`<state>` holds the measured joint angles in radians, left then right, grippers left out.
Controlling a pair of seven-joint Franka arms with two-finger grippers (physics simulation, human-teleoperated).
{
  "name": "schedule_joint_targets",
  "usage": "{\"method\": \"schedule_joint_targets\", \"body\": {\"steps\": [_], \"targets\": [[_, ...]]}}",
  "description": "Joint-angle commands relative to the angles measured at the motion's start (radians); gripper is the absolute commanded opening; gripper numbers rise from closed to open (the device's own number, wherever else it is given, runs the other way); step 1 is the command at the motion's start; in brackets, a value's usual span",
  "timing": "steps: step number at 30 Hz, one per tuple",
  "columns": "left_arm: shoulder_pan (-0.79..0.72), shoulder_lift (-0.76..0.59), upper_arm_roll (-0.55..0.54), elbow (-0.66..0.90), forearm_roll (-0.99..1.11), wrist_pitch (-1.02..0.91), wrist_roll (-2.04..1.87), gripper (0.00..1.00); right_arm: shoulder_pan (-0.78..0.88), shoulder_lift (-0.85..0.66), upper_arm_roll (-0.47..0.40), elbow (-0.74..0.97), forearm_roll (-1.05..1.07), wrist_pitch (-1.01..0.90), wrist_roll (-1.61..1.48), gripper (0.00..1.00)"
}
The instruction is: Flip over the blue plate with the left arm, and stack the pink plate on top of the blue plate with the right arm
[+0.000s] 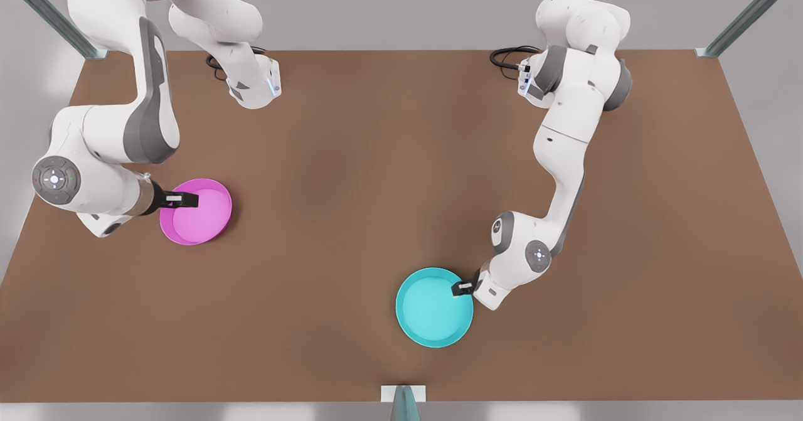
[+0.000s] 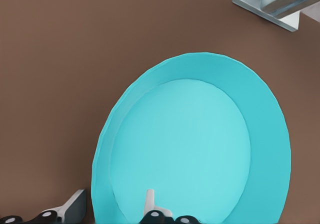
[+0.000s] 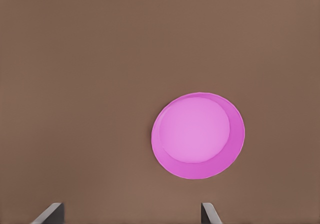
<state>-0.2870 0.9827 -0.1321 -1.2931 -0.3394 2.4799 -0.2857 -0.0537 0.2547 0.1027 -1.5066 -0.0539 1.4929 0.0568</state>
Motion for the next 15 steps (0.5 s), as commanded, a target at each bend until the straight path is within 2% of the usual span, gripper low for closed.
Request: {"method": "schedule_joint_targets", "body": {"steps": [1, 2, 3, 15], "targets": [[-0.001, 0.004, 0.0, 0.002, 0.003, 0.001, 0.002, 0.34, 0.0, 0.0, 0.0, 0.0, 0.0, 0.0, 0.0, 1.0], [-0.001, 0.01, 0.002, 0.0, 0.005, 0.019, 0.002, 0.32, 0.002, 0.0, 0.0, 0.0, 0.0, -0.003, 0.0, 1.0], [-0.009, 0.011, 0.002, 0.0, 0.005, 0.02, -0.001, 0.22, 0.005, 0.0, 0.0, -0.003, 0.0, -0.005, 0.002, 1.0], [-0.018, -0.007, 0.005, -0.002, 0.071, 0.013, -0.003, 0.21, -0.009, -0.008, -0.012, 0.005, 0.002, -0.008, 0.005, 1.0]]}}
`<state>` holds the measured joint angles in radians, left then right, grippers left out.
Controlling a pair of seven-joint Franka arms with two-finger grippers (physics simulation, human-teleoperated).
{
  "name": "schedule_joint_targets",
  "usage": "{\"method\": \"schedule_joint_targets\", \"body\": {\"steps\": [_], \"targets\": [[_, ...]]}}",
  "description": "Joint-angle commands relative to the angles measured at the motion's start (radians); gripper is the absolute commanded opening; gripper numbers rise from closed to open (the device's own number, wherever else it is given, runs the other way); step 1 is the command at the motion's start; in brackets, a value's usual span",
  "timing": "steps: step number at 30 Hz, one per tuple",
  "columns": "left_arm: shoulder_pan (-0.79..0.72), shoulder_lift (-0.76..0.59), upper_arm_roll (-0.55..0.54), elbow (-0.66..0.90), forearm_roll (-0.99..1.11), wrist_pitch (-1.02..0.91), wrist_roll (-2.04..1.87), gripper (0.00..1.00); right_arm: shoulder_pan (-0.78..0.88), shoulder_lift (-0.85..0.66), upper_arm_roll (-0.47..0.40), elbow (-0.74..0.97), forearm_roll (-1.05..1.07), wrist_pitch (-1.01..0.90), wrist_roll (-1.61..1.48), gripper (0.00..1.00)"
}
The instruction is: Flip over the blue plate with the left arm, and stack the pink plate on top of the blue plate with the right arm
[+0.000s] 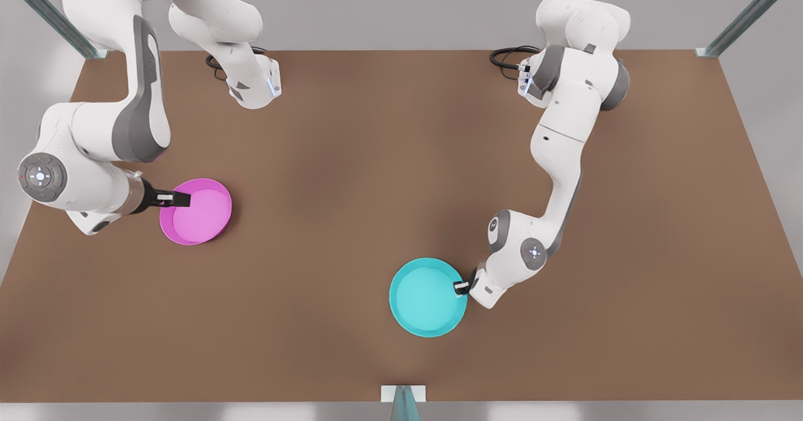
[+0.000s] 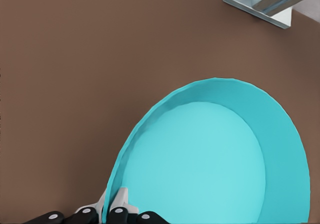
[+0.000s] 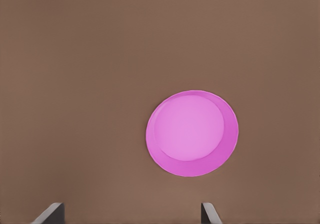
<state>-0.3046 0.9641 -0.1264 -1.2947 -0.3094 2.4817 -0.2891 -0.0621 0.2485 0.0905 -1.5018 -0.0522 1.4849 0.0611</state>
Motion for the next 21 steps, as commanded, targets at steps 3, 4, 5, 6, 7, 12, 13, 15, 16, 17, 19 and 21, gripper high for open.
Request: {"method": "schedule_joint_targets", "body": {"steps": [3, 4, 5, 6, 7, 12, 13, 15, 16, 17, 19, 21], "targets": [[0.002, -0.05, 0.001, -0.003, 0.147, -0.05, 0.001, 0.21, 0.013, 0.012, 0.003, -0.002, -0.001, 0.002, -0.004, 1.0], [0.002, -0.071, 0.001, -0.008, 0.197, -0.072, 0.001, 0.21, 0.013, 0.014, 0.009, -0.002, -0.001, 0.0, -0.006, 1.0], [0.004, -0.091, 0.001, -0.014, 0.226, -0.078, 0.002, 0.21, 0.018, 0.008, 0.015, 0.0, 0.002, 0.0, -0.004, 1.0], [0.002, -0.105, 0.001, -0.014, 0.3, -0.118, 0.001, 0.21, 0.018, 0.005, 0.057, 0.005, -0.003, -0.002, -0.001, 1.0], [0.002, -0.137, 0.001, -0.017, 0.322, -0.161, 0.001, 0.21, 0.016, 0.005, 0.055, 0.044, -0.003, -0.044, -0.003, 1.0], [-0.048, -0.206, 0.001, -0.018, 0.607, -0.369, 0.001, 0.21, 0.005, 0.029, 0.041, 0.051, -0.032, -0.034, -0.004, 1.0], [-0.063, -0.217, 0.001, -0.018, 0.654, -0.408, 0.001, 0.21, 0.008, 0.041, 0.041, 0.051, -0.037, -0.017, -0.006, 1.0], [-0.099, -0.237, -0.001, -0.017, 0.753, -0.489, -0.007, 0.21, 0.005, 0.057, 0.043, 0.051, -0.04, 0.026, -0.007, 1.0], [-0.114, -0.245, -0.001, -0.017, 0.797, -0.527, -0.009, 0.21, 0.002, 0.055, 0.043, 0.051, -0.041, 0.037, -0.006, 1.0], [-0.125, -0.255, -0.002, -0.017, 0.834, -0.555, -0.012, 0.21, -0.002, 0.035, 0.043, 0.037, -0.04, 0.071, -0.004, 1.0], [-0.143, -0.26, -0.006, -0.015, 0.914, -0.615, -0.013, 0.21, -0.001, 0.028, 0.045, 0.037, -0.038, 0.043, -0.006, 1.0], [-0.185, -0.28, -0.012, -0.015, 1.064, -0.744, -0.015, 0.21, -0.005, 0.034, 0.043, 0.048, -0.043, 0.061, -0.007, 1.0]]}}
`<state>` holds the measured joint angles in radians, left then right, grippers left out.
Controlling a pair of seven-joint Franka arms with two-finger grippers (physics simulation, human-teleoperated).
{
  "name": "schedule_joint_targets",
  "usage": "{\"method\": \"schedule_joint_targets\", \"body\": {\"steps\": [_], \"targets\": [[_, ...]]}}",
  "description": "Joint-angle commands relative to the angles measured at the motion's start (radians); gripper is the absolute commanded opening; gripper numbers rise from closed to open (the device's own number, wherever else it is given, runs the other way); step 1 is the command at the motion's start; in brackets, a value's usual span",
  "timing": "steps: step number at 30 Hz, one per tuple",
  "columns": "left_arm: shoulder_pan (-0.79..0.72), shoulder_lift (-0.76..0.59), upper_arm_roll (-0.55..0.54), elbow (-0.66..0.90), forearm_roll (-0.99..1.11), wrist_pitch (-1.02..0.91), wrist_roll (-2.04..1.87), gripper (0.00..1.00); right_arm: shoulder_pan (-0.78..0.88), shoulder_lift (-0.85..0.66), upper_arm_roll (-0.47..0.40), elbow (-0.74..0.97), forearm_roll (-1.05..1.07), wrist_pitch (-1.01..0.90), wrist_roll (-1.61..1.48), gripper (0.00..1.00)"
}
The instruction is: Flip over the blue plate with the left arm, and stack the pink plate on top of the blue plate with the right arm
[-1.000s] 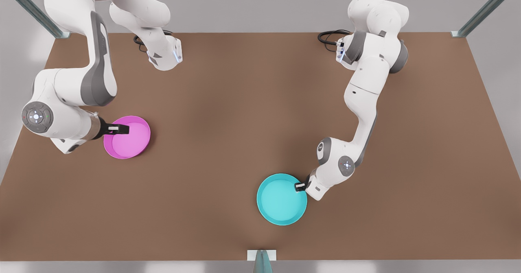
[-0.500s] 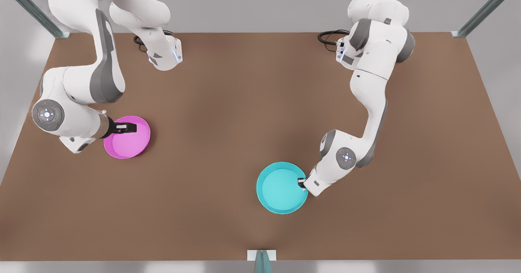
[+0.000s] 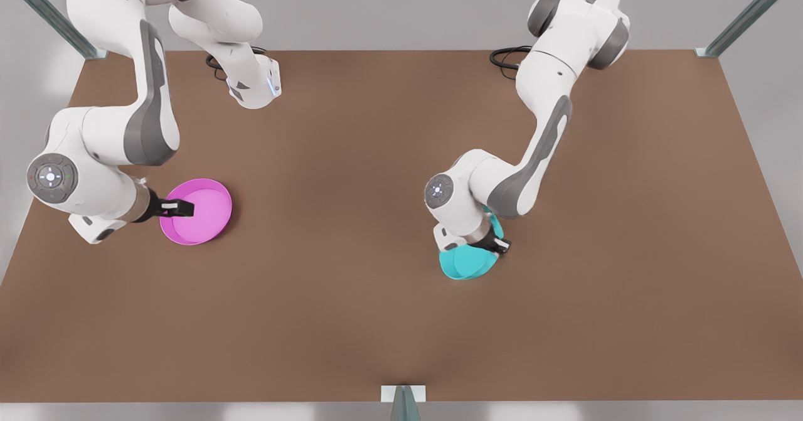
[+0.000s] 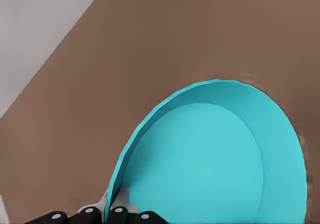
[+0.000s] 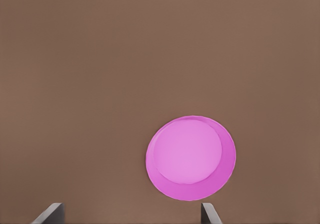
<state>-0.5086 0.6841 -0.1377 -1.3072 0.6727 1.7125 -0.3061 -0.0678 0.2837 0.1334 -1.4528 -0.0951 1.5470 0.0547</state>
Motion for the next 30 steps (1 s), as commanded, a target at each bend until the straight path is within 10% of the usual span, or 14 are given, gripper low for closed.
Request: {"method": "schedule_joint_targets", "body": {"steps": [1, 12, 30], "targets": [[-0.008, 0.0, 0.001, 0.0, 0.116, -0.011, 0.001, 0.21, 0.0, 0.0, 0.0, 0.0, 0.0, -0.001, -0.001, 1.0], [-0.332, 0.086, 0.035, 0.029, 0.459, -0.459, -0.054, 0.21, 0.002, 0.008, 0.0, -0.001, 0.0, -0.004, 0.0, 1.0], [-0.596, 0.42, 0.201, 0.266, 0.774, -0.496, -0.067, 0.21, 0.011, 0.012, 0.002, -0.001, 0.0, -0.004, 0.001, 1.0]]}}
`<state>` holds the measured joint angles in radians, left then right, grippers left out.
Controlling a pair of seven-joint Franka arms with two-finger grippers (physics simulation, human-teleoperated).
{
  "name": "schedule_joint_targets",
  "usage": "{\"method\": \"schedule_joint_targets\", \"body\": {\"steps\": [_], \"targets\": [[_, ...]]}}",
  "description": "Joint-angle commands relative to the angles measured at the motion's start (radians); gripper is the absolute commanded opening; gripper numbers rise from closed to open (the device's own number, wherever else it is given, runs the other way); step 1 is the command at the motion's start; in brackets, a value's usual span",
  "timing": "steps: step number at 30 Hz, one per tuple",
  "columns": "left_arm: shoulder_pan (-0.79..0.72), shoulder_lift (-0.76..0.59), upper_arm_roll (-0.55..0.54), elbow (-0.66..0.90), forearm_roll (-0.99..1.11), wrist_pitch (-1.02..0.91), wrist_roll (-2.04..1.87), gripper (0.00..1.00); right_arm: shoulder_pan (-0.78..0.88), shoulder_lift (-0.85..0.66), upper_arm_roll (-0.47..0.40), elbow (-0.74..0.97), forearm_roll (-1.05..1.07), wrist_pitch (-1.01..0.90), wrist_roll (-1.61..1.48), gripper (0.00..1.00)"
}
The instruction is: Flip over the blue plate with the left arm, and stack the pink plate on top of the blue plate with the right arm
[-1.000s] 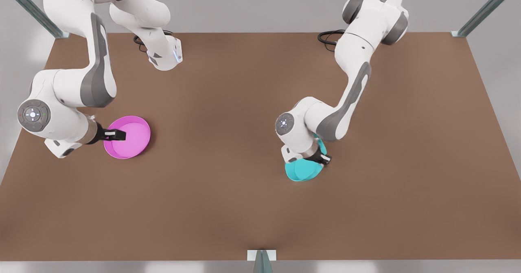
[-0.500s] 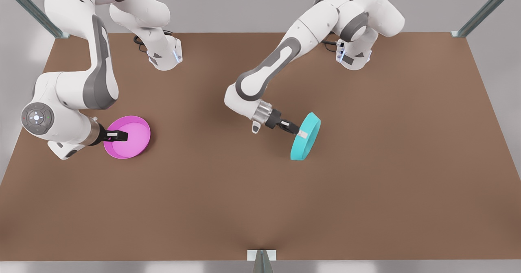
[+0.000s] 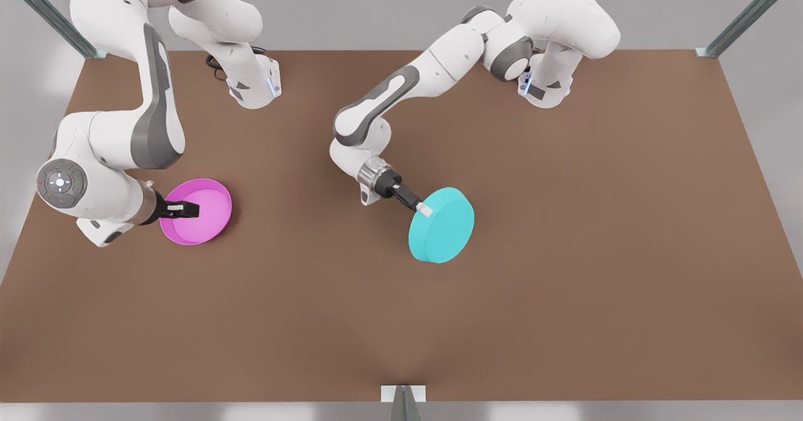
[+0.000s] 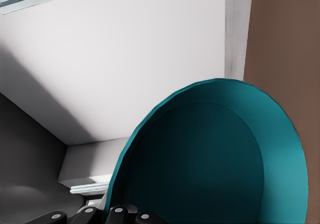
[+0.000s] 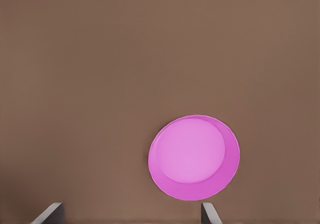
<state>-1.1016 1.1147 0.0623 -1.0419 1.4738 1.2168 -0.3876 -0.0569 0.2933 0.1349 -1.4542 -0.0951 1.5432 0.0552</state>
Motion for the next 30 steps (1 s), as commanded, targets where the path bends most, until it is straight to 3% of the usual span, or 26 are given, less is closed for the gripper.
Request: {"method": "schedule_joint_targets", "body": {"steps": [1, 12, 13, 14, 17, 20, 27, 30], "targets": [[0.002, 0.002, 0.001, -0.001, -0.029, 0.004, -0.007, 0.21, 0.0, 0.0, 0.0, 0.0, 0.0, 0.0, 0.0, 1.0], [-0.003, 0.108, 0.028, 0.0, -0.036, 0.007, -0.089, 0.21, 0.002, 0.003, 0.0, 0.0, 0.0, 0.002, 0.002, 1.0], [-0.003, 0.108, 0.028, -0.001, -0.036, 0.007, -0.088, 0.5, 0.002, 0.003, 0.002, 0.0, 0.0, 0.002, 0.002, 1.0], [-0.004, 0.108, 0.03, 0.0, -0.039, 0.007, -0.088, 1.0, 0.002, 0.003, 0.002, 0.0, 0.0, 0.002, 0.002, 1.0], [-0.021, 0.109, 0.045, 0.008, -0.088, 0.018, -0.111, 1.0, 0.002, 0.003, 0.002, 0.0, 0.0, 0.002, 0.002, 1.0], [-0.09, 0.102, 0.191, 0.036, -0.438, 0.194, -0.353, 1.0, 0.002, 0.004, 0.002, 0.0, 0.0, 0.002, 0.002, 1.0], [-0.098, 0.099, 0.212, 0.082, -0.685, 0.334, -0.613, 1.0, 0.003, 0.004, 0.002, 0.0, 0.0, 0.002, 0.002, 1.0], [-0.121, 0.093, 0.294, 0.094, -0.837, 0.368, -0.614, 1.0, 0.003, 0.004, 0.003, 0.002, 0.0, 0.002, 0.002, 1.0]]}}
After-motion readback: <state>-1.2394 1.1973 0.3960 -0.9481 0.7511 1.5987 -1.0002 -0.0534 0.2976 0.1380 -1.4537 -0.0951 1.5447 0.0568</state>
